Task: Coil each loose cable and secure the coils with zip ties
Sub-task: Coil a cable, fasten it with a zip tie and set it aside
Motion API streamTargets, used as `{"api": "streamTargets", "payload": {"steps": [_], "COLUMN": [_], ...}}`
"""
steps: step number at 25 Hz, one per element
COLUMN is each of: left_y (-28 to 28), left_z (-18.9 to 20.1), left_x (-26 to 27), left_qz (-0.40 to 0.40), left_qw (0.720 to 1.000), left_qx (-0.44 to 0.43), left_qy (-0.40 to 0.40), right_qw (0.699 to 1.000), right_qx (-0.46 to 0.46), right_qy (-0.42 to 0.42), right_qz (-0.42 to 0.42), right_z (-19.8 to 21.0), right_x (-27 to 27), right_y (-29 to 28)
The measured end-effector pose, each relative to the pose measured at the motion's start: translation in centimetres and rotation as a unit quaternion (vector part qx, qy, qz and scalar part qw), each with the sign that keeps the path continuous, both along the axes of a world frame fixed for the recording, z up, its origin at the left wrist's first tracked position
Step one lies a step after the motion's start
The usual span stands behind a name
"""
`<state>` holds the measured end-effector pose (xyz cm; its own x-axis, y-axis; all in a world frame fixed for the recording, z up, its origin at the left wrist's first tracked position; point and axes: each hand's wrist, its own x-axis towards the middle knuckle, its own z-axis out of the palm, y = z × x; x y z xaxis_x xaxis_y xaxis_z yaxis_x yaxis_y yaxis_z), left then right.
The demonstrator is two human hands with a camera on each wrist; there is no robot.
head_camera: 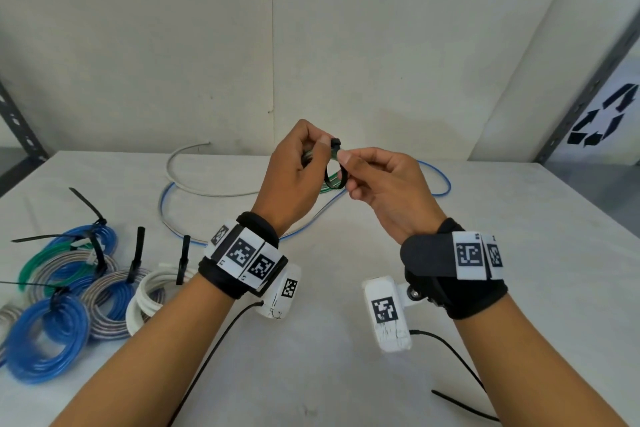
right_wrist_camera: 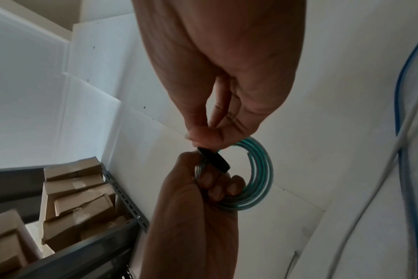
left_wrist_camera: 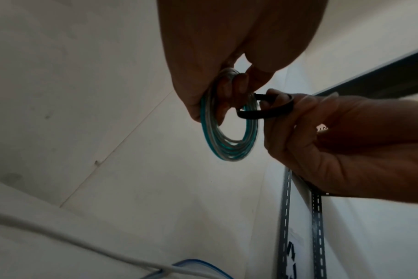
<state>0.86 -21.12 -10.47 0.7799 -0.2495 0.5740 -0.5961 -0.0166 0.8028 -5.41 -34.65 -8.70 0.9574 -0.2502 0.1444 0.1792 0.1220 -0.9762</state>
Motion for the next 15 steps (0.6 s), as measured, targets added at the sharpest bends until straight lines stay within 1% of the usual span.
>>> {"api": "streamTargets", "payload": {"steps": [2,5,8,10,11,12,14,15], "left_y": [0.0,-0.3,-0.4,-0.3,-0.3,-0.2,-0.4,-0.7], "left_z": [0.1,-0.1,-0.5,-0.5,-0.5,-0.4,-0.5,-0.6], "left_x": [-0.3,-0.7,-0.6,-0.5,-0.4,-0.3,-0.6,-1.0], "left_qz": [0.008,0.006,-0.006,-0.025,-0.036,-0.047,-0.069,-0.083], "left_qw": [0.999,0.997,0.997,0.998,0.998,0.998,0.997,0.996], "left_qx": [0.018,0.036,0.044,0.036,0.029,0.022,0.027,0.043], "left_qy": [-0.034,-0.074,-0.062,-0.044,-0.035,-0.025,-0.013,-0.012], "right_qw": [1.000,0.999,0.998,0.994,0.992,0.993,0.998,0.997], "right_qx": [0.020,0.025,-0.052,-0.108,-0.119,-0.110,-0.043,-0.017], "right_qy": [-0.005,-0.010,-0.013,0.002,0.006,0.009,0.006,0.002], "right_qz": [0.003,-0.029,-0.033,-0.031,-0.036,-0.039,-0.047,-0.069], "right_z": [0.2,0.4,0.5,0.5,0.6,0.7,1.2,1.6], "right_x": [0.0,0.1,0.4,0.4,0.3,0.1,0.1,0.4], "right_y": [-0.2,-0.5,-0.8,-0.8,-0.8,-0.7,-0.9,-1.3]}}
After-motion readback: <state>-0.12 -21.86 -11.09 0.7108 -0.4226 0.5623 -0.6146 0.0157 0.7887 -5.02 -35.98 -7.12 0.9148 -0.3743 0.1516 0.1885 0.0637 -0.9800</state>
